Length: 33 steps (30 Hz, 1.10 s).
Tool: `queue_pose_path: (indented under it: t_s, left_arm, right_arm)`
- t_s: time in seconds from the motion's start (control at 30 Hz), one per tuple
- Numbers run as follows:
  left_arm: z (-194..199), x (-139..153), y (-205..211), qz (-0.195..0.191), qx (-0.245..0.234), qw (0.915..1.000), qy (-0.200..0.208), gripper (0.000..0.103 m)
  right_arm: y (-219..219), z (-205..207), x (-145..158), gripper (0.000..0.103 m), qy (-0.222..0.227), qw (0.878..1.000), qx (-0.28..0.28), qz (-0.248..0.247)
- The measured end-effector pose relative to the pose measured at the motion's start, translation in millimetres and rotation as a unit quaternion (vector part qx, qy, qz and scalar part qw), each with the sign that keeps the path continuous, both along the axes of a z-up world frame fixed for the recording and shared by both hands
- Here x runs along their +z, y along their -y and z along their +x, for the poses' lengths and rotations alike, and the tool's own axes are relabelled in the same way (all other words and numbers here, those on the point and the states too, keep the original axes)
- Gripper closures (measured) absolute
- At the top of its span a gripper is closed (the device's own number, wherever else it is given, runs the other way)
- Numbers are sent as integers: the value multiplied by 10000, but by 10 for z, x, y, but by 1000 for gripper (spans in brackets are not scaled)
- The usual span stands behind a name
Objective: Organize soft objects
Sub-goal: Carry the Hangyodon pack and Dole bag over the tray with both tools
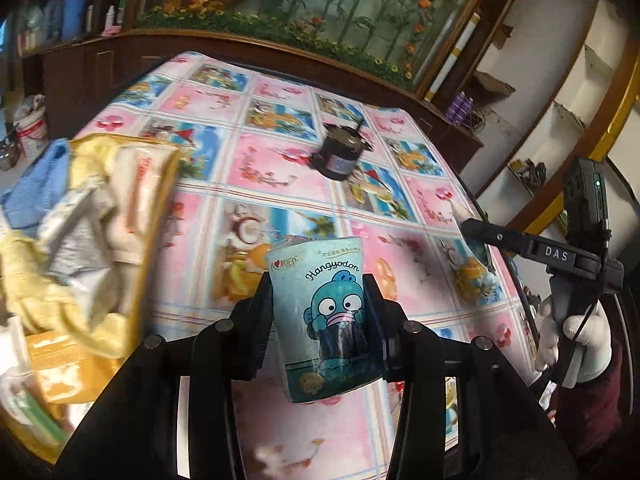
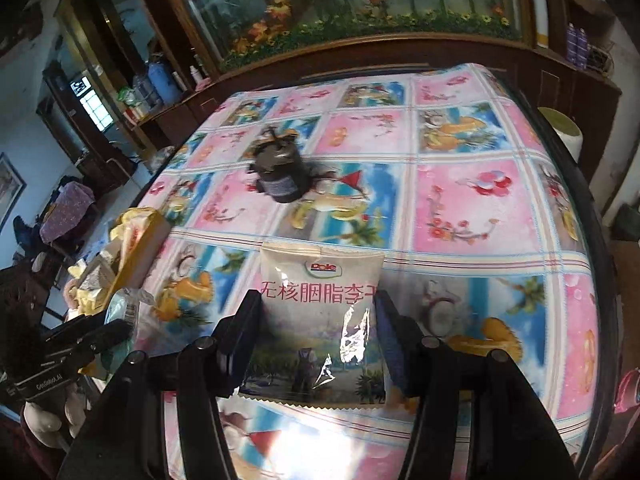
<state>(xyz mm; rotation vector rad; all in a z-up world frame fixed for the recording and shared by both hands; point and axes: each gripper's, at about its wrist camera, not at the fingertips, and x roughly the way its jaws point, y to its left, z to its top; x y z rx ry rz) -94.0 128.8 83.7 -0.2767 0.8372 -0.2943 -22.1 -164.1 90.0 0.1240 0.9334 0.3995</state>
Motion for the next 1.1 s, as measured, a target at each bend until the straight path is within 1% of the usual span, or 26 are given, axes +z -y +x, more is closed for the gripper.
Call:
queue_pose_path:
  t_s: [0.07, 0.17, 0.27, 0.37, 0.47, 0.57, 0.6, 0.67, 0.73, 0.83, 0.9, 1.03, 1.1]
  left_arm:
    - [-99, 69, -329, 35, 397, 9992, 40, 62]
    - [-239, 97, -815, 122, 990, 9950, 69, 62]
    - [-360, 25, -1219, 171, 1480, 9888, 4, 62]
    - [-429, -123, -1441, 284, 1731, 9845, -92, 62]
    - [-438, -282, -1496, 476, 1747, 9832, -223, 61]
    - [-476, -325, -1438, 706, 1573, 9850, -89, 60]
    - [-501, -322, -1422, 761, 1510, 9856, -46, 57]
    - [-524, -349, -1423, 762, 1372, 9876, -35, 55]
    - [-536, -407, -1409, 718, 1244, 9896, -106, 55]
    - [-559, -455, -1400, 690, 1170, 9907, -100, 54]
    - [-579, -443, -1399, 713, 1157, 9907, -42, 54]
    - [-644, -386, -1410, 645, 1257, 9899, 108, 54]
    - [-671, -360, -1437, 613, 1365, 9886, 163, 50]
  right_arm:
    - [-276, -17, 58, 47, 31, 9994, 317, 119]
    - [-750, -30, 108, 47, 15, 9962, 811, 303]
    - [-1217, -43, 109, 47, -31, 9914, 1241, 415]
    - [-1669, -44, 65, 47, -143, 9859, 1599, 478]
    - [-2094, -2, 24, 47, -245, 9809, 1869, 472]
    - [-2460, 73, -8, 47, -376, 9769, 2054, 459]
    - [-2565, 102, -31, 47, -449, 9755, 2106, 460]
    - [-2740, 145, -100, 47, -648, 9719, 2203, 509]
    - [-2883, 149, -171, 47, -744, 9701, 2263, 459]
    - [-3060, 137, -275, 47, -758, 9723, 2205, 157]
    - [-3133, 149, -329, 47, -651, 9747, 2135, -94]
    - [-3180, 169, -374, 41, -670, 9754, 2093, -154]
    - [-3195, 144, -374, 40, -657, 9758, 2077, -186]
